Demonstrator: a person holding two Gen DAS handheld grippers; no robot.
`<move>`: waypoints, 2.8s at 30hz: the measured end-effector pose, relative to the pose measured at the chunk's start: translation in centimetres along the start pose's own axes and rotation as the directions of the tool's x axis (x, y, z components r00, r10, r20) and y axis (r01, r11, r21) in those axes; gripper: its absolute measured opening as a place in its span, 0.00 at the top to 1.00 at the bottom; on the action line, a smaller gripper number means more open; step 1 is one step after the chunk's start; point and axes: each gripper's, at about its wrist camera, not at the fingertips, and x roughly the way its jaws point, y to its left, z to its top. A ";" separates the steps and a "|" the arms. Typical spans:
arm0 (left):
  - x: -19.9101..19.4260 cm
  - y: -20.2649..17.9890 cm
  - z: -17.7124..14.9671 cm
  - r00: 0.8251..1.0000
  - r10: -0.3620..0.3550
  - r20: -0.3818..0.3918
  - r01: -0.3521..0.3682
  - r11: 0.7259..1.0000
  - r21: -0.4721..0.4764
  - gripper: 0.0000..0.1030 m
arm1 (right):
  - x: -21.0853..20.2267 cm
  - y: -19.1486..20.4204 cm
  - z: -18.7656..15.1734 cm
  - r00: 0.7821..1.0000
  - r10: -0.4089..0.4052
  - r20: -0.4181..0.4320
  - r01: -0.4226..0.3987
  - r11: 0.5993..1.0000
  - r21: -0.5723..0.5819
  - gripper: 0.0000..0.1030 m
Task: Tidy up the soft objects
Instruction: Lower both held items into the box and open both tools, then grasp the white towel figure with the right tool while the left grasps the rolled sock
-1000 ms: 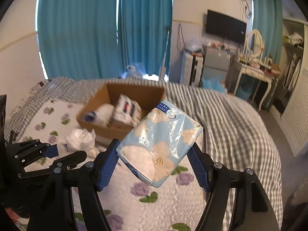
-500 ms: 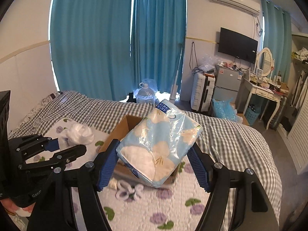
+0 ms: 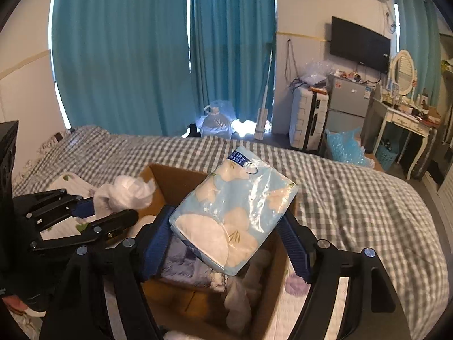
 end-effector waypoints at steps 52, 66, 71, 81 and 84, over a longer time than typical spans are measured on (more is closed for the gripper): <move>-11.2 1.8 -11.4 0.983 0.163 -0.087 -0.170 0.982 -0.080 0.17 | -6.3 8.8 -13.0 0.973 -0.036 -0.228 0.041 0.999 0.017 0.03; -3.1 2.1 -15.0 0.968 0.099 -0.231 -0.121 0.989 -0.085 0.17 | 3.3 6.9 -15.3 0.949 0.063 -0.310 -0.041 0.996 0.077 0.47; -3.6 0.3 -15.3 0.969 0.050 -0.242 -0.076 0.992 -0.097 0.17 | 0.8 5.2 -15.2 0.957 0.083 -0.278 -0.049 0.991 0.126 0.67; -1.4 -3.2 -13.7 0.965 0.025 -0.263 -0.040 0.998 -0.052 0.20 | -1.4 2.5 -14.9 0.969 0.083 -0.232 -0.033 0.977 0.210 0.68; 0.0 -3.2 -13.9 0.959 0.043 -0.280 -0.057 0.997 -0.045 0.20 | -1.5 2.7 -14.9 0.972 0.057 -0.230 -0.014 0.983 0.183 0.68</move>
